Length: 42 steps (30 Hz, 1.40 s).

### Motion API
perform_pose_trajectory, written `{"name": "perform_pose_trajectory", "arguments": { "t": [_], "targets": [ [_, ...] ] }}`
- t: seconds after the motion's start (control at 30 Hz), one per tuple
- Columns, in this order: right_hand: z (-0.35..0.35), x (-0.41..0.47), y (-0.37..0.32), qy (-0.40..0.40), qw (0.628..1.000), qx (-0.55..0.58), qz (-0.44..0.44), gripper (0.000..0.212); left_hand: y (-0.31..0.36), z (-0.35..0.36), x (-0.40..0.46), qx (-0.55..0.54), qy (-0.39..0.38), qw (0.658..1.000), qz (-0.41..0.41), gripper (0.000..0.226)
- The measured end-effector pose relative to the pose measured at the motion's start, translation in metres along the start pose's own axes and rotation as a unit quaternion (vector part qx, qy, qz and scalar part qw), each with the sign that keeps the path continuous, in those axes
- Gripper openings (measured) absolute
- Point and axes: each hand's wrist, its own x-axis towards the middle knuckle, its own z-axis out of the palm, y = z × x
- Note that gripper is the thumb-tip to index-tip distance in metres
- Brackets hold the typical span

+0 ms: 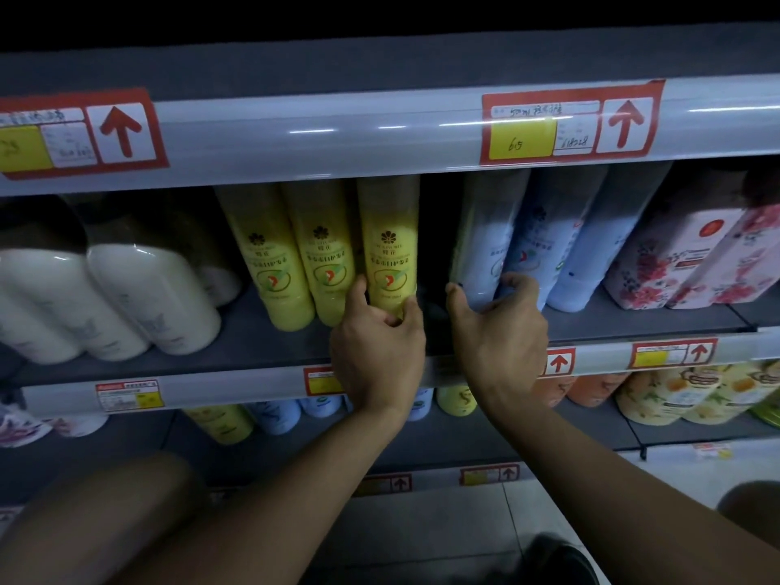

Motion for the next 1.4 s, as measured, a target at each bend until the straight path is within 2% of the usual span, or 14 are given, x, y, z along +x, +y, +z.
{"name": "perform_pose_trajectory", "arguments": {
  "t": [0.23, 0.47, 0.67, 0.87, 1.2, 1.4],
  "targets": [
    [0.002, 0.0, 0.004, -0.008, 1.0, -0.004, -0.017, 0.048, -0.002, -0.003, 0.002, -0.024, 0.02, 1.0, -0.006, 0.05],
    [0.002, 0.002, 0.002, 0.001, 1.0, 0.005, 0.002, 0.053, -0.006, 0.001, 0.002, -0.009, 0.014, 1.0, -0.003, 0.033],
    [0.006, 0.002, -0.001, -0.003, 0.999, -0.029, -0.016, 0.052, -0.01, 0.003, 0.006, 0.004, 0.011, 1.0, 0.019, 0.038],
    [0.004, 0.003, -0.002, 0.004, 1.0, 0.008, 0.008, 0.049, -0.014, 0.008, 0.009, -0.002, 0.018, 1.0, 0.018, 0.046],
    [0.005, 0.003, -0.007, 0.006, 0.999, 0.023, 0.037, 0.057, -0.012, 0.008, 0.013, 0.003, 0.018, 1.0, 0.022, 0.045],
    [0.006, 0.002, -0.004, 0.013, 0.999, 0.022, 0.028, 0.049, -0.012, 0.008, 0.012, 0.003, 0.016, 1.0, 0.02, 0.045]
  ]
}}
